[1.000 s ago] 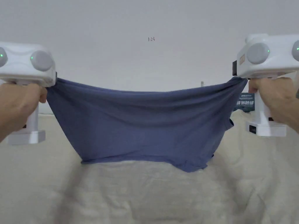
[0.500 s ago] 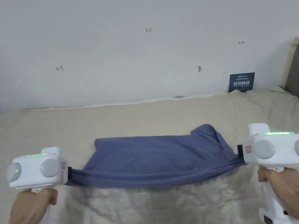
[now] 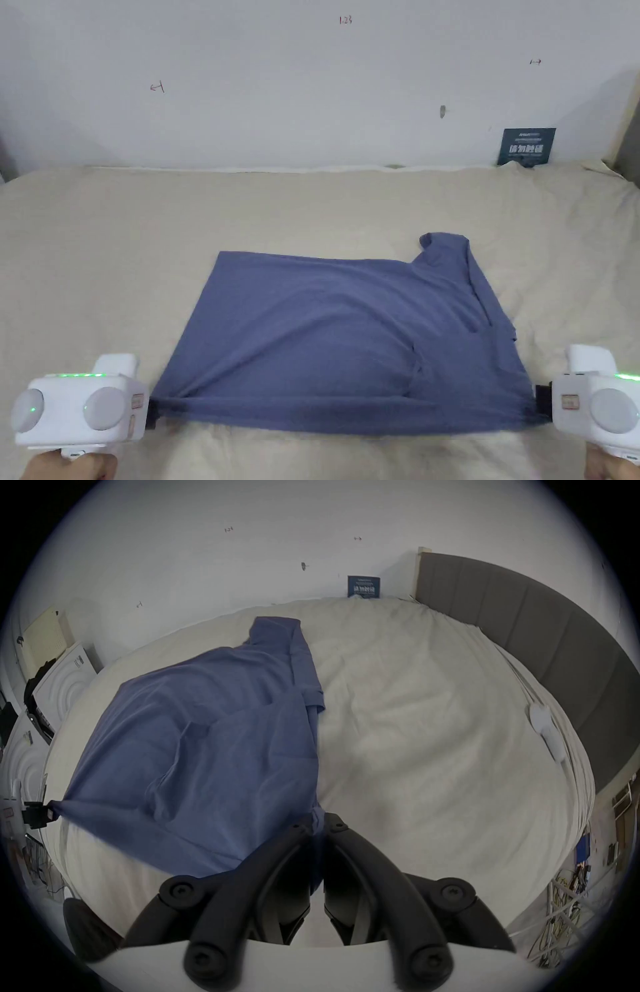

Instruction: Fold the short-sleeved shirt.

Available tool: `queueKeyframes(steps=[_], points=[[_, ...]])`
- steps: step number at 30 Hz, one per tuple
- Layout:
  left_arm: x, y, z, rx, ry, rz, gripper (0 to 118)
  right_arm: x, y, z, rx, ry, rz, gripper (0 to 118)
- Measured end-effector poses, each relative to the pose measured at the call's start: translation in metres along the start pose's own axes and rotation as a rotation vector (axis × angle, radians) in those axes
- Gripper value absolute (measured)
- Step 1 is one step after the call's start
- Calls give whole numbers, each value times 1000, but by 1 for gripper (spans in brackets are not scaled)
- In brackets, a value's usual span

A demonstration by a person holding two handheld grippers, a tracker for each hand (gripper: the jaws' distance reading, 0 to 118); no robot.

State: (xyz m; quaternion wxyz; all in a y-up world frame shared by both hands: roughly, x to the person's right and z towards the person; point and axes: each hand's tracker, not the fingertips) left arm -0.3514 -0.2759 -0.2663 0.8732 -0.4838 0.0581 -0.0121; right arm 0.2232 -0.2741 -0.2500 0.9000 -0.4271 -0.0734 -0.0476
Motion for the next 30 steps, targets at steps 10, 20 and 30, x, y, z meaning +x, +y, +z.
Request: queueKeyframes(steps=[10,20,30], points=[[-10,-56,30,-22,-58,-42,5,24,-51,21,-53,41,-32,7],[-15,-70,42,-49,-76,-45,5,34,-67,31,-81,39,-22,8],[-52,-71,59,-40,-112,66,115,54,-75,65,-56,-33,-108,117]])
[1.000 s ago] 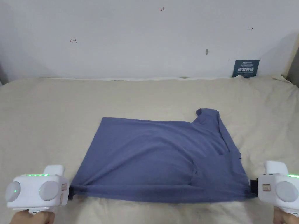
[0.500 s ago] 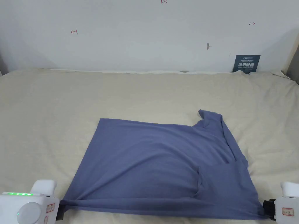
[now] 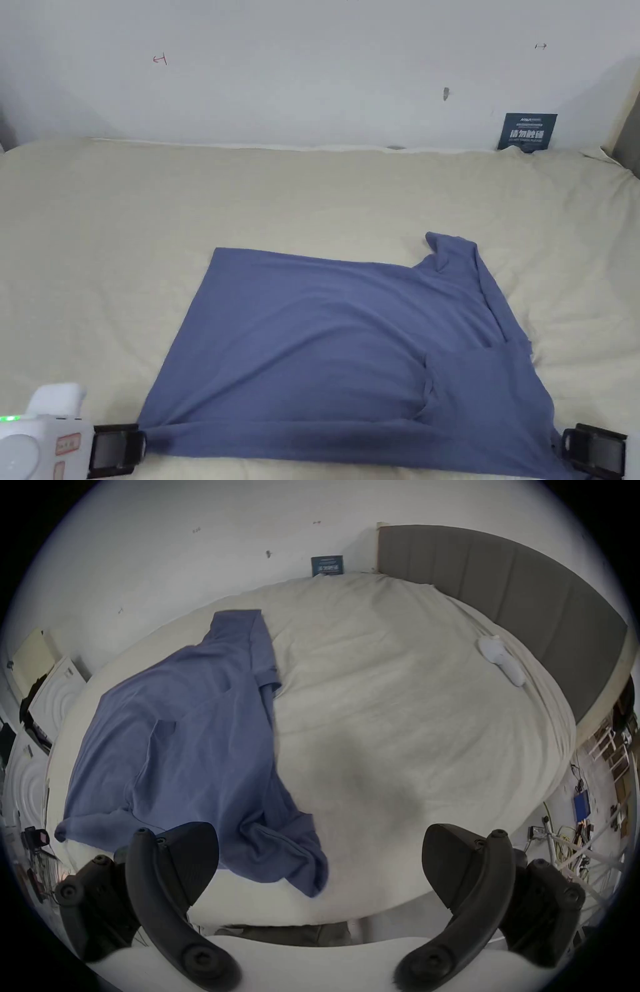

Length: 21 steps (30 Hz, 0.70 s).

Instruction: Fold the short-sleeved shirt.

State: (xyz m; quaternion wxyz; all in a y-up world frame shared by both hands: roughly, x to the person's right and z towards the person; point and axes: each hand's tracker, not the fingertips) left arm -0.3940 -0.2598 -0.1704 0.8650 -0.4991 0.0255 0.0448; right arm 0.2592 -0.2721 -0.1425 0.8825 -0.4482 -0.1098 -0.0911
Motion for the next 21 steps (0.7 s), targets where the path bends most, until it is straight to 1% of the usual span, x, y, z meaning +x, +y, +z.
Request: queueKeyframes(steps=[2,3,4,5,6,7,8,9,10,11,12,13,14,15,16,17,18,19,21], points=[[-12,2,7,8,-1,33,115,3,-1,8,4,-2,2,117],[-8,-13,19,16,12,33,113,1,-1,10,-20,-5,19,116],[-9,-18,25,37,22,27,108,-2,-4,14,-13,-4,43,113],[-10,-23,31,62,36,11,96,-6,-6,21,7,-20,85,100],[-9,-27,37,53,33,8,54,-10,-9,27,20,-31,120,66],[-5,-32,41,51,36,9,0,-12,-12,30,16,-32,140,28],[-5,-35,40,82,47,32,0,-25,-18,44,15,-46,137,1],[-2,-37,36,42,6,31,0,-25,-21,47,27,-14,112,1],[1,-38,32,-11,-10,-22,0,-25,-22,47,0,33,96,1],[-8,-36,20,-24,-6,-27,0,-24,-23,47,-26,63,78,1],[-8,-35,16,-3,-18,-18,0,-22,-21,38,-36,52,64,1],[-8,-30,13,29,-30,-33,0,-23,-21,36,-33,43,69,1],[-8,-28,8,27,-61,-22,4,-23,-21,34,-32,35,80,1],[-8,-25,1,30,-62,-15,61,-23,-21,32,-37,33,94,1],[-8,-20,-4,33,-60,-19,113,-27,-23,38,-28,24,100,1],[-9,-16,-15,12,-54,-12,118,-27,-24,38,-31,30,100,1],[-1,-18,-12,68,-82,17,117,-27,-23,38,-32,32,101,1],[6,-16,-15,32,-135,-9,117,-27,-23,39,-35,28,105,1],[8,-13,-25,10,-103,33,117,-28,-22,39,-29,19,114,1]])
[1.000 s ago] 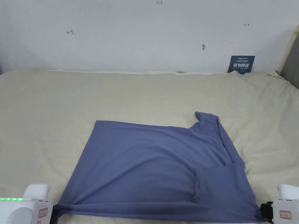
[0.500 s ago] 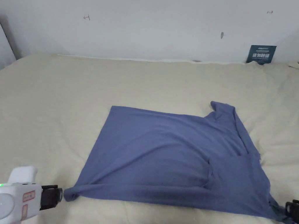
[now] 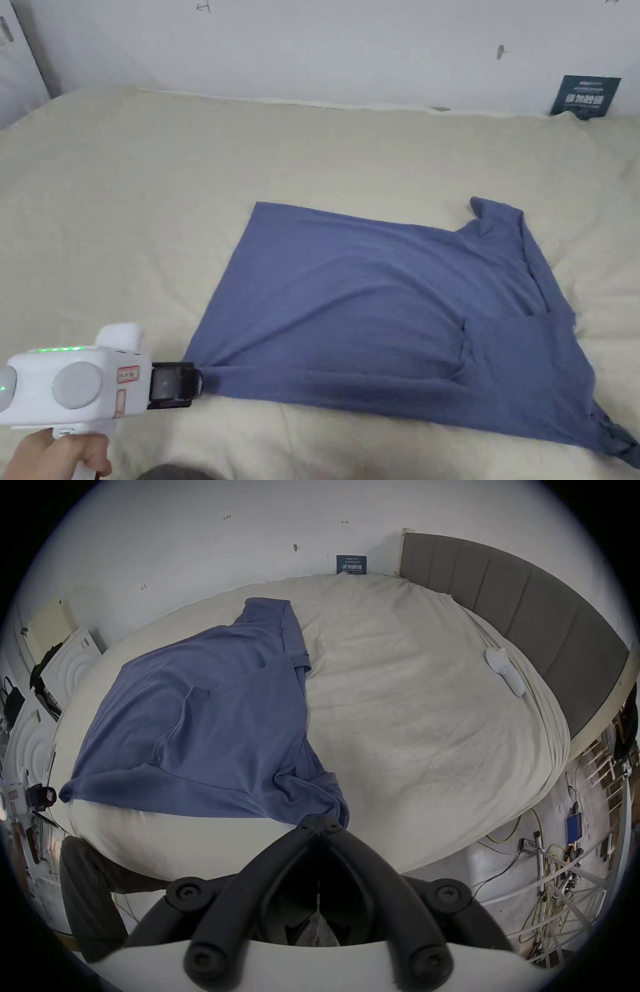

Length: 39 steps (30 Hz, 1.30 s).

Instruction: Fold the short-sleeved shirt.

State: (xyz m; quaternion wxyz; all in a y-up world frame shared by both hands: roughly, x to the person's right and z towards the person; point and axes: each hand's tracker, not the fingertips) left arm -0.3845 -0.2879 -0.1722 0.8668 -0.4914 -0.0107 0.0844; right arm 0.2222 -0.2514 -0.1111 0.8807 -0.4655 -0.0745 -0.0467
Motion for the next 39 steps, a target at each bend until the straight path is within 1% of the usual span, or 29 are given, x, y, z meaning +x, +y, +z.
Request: queueKeyframes(steps=[1,2,3,4,5,6,7,8,9,10,12,13,14,16,17,18,19,20,21,22,23,24,25,26,30,35,39], points=[[2,0,-5,-3,17,3,115,0,1,-1,-1,-6,5,1],[1,10,-6,0,31,-10,107,-1,1,-4,0,-16,11,1],[2,11,-6,4,28,-8,59,2,3,-7,0,-18,11,1],[2,12,-3,12,19,-1,0,3,3,-8,3,-19,11,3],[2,12,-3,14,1,22,1,3,4,-9,9,-26,8,23],[2,8,-5,10,-39,51,1,9,4,-14,22,-25,-2,84],[5,8,-4,16,-9,40,1,14,5,-19,40,-34,-3,114],[8,7,-4,2,3,10,1,17,6,-24,33,-32,1,114],[11,5,-3,2,2,-2,1,19,8,-28,17,-25,2,117],[21,4,5,5,7,-3,2,18,6,-27,52,-33,-1,118],[28,2,10,-11,-11,16,1,15,10,-35,26,-44,40,118],[30,1,12,-10,-10,19,2,16,11,-40,28,-50,43,118],[12,13,4,-9,-11,19,1,15,10,-45,23,-49,56,118],[8,18,4,-9,-1,16,2,11,8,-54,-24,-28,97,118],[5,20,6,-8,-1,18,2,9,6,-60,-33,-32,109,118],[9,15,5,-9,-5,21,2,6,3,-64,-43,-37,137,117],[8,16,5,-10,-5,23,2,2,-1,-65,-32,-41,150,111],[6,17,5,-12,-4,25,2,1,-3,-66,-19,-41,165,95],[4,18,5,-14,-4,27,2,3,-3,-66,-6,-44,164,59],[8,14,4,-14,-5,28,2,5,-3,-66,1,-46,162,36],[7,15,4,-17,-7,29,2,5,-3,-63,6,-10,139,20],[5,16,4,-15,-4,29,2,7,-3,-62,-2,10,125,13],[4,17,4,-15,-6,29,2,7,-3,-62,3,26,116,12],[7,15,5,-14,-9,30,2,5,-4,-58,15,-3,125,11],[5,16,8,-7,-16,48,2,6,-4,-51,25,9,140,10],[5,23,10,4,-19,50,2,10,3,-42,29,41,83,10],[9,40,20,34,-31,34,2,8,18,-35,42,49,74,10]])
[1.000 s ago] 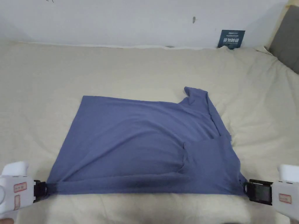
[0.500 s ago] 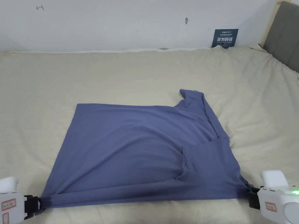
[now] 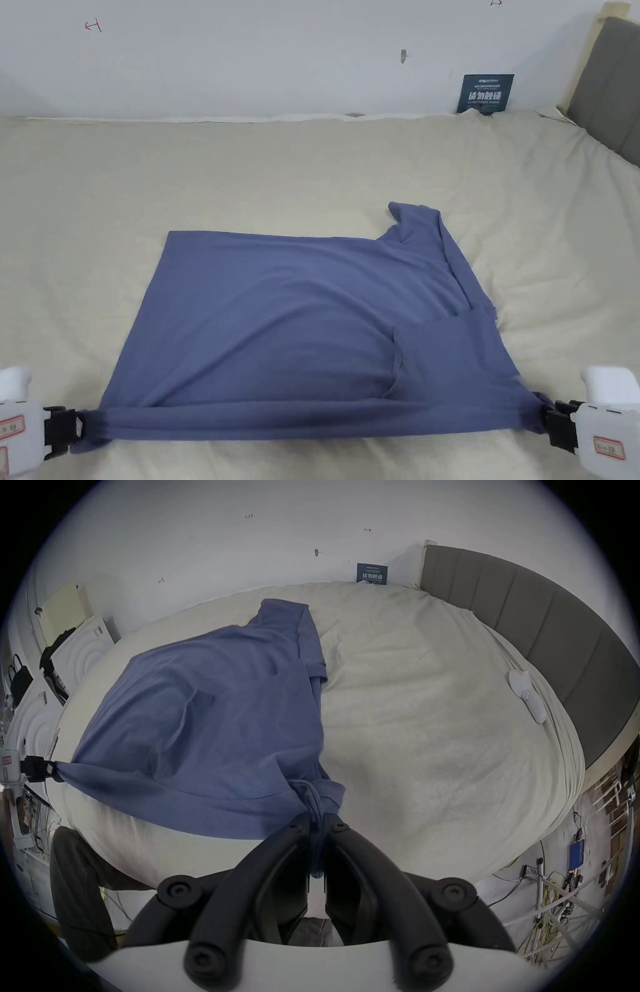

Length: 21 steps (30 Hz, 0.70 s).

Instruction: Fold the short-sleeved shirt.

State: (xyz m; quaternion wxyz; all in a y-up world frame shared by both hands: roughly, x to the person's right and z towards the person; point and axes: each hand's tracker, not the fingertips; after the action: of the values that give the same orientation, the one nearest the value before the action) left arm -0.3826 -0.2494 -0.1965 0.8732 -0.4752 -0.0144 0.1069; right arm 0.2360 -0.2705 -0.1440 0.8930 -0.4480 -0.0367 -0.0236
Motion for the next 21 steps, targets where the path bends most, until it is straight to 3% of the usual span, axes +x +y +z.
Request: queueKeyframes(steps=[3,10,21], points=[[1,20,8,46,-51,31,2,0,18,3,16,17,-16,10],[16,76,-2,77,-19,-19,2,-8,77,-6,52,14,-34,10],[31,150,-75,34,31,-15,2,-31,163,-79,-27,-66,3,10]])
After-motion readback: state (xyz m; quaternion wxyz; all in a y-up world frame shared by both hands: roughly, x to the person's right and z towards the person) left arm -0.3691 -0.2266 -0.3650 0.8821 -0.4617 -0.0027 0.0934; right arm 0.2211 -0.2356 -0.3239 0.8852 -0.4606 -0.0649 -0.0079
